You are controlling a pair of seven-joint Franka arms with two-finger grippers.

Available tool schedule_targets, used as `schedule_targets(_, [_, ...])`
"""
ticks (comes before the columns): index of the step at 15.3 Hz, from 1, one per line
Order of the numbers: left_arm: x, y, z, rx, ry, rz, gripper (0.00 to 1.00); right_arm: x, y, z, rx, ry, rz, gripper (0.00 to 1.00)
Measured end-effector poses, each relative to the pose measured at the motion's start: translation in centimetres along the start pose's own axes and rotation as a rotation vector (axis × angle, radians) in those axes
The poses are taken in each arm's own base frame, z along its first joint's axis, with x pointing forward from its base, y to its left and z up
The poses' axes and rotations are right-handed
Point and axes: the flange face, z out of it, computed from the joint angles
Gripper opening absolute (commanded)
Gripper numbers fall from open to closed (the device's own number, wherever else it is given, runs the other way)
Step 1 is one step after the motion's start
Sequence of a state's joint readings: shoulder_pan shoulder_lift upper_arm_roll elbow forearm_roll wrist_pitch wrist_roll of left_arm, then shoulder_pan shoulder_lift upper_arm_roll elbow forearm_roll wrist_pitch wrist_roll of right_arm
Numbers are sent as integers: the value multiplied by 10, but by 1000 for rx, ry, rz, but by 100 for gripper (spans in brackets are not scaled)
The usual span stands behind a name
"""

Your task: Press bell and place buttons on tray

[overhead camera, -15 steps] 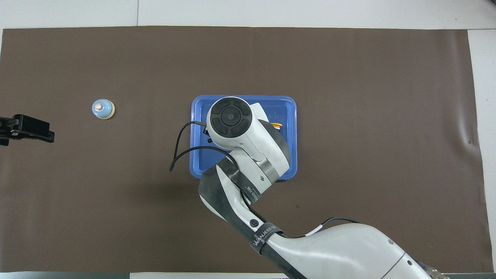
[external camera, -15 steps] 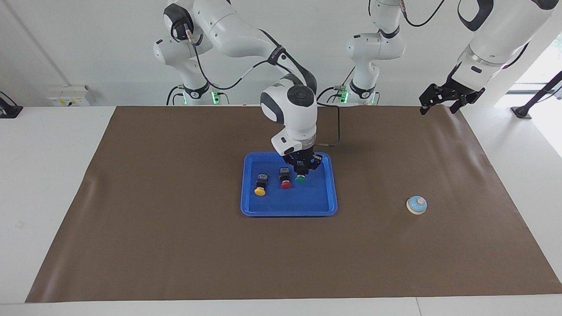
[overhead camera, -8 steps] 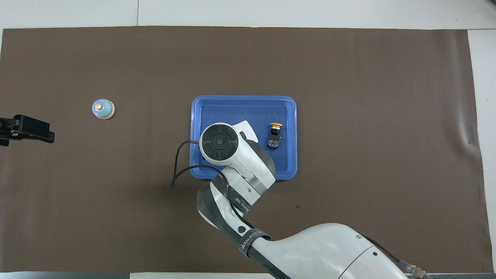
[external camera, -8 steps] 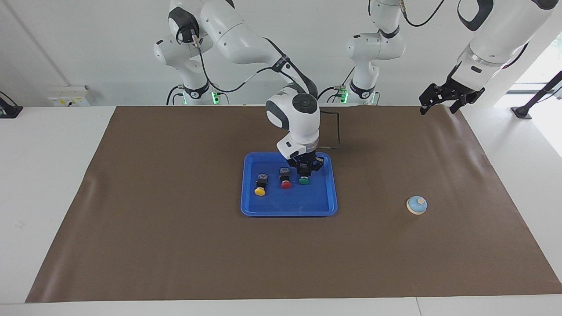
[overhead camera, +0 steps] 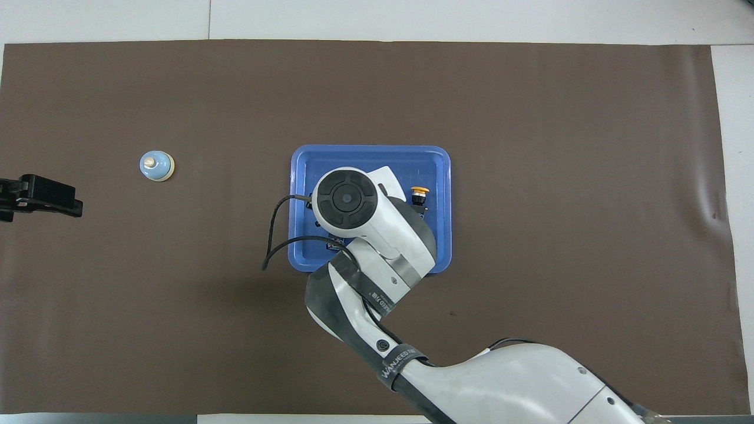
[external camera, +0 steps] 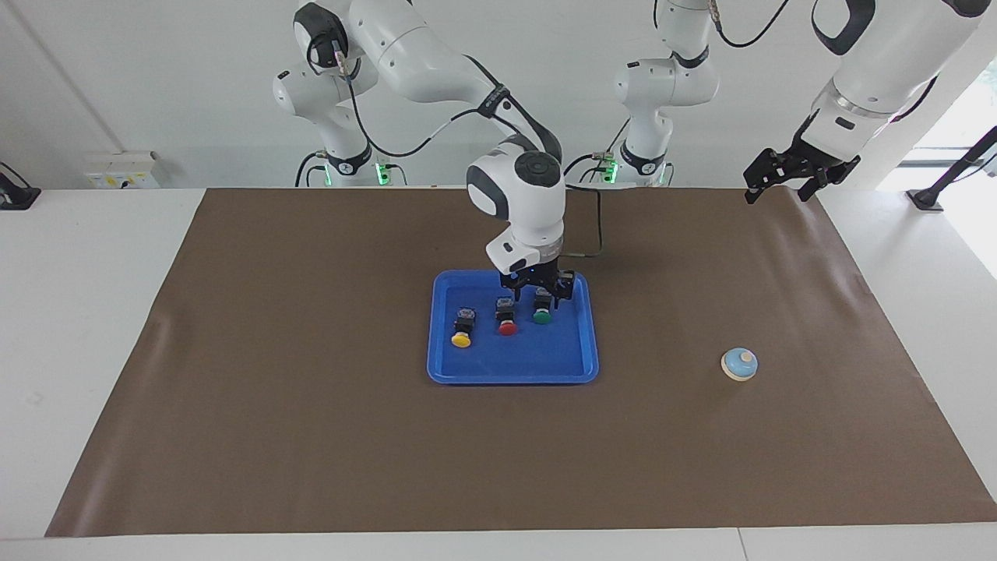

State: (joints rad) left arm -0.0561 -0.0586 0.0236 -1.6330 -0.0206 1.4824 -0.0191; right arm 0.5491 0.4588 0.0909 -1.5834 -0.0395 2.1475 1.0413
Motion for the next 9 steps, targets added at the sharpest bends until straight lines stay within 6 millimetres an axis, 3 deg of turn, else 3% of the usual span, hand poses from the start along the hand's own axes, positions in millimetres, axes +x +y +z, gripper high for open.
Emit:
schedule_targets(4, [0,0,0,0,0,0,100,67,66,-68,-35,5,-4,100])
schedule_targets(6, [0,0,0,0,0,0,100,91,103,-98,-59,-5,-68,100])
schedule_targets(9, [0,0,0,0,0,0,100,119,150,-126,-87,-27,-155,100])
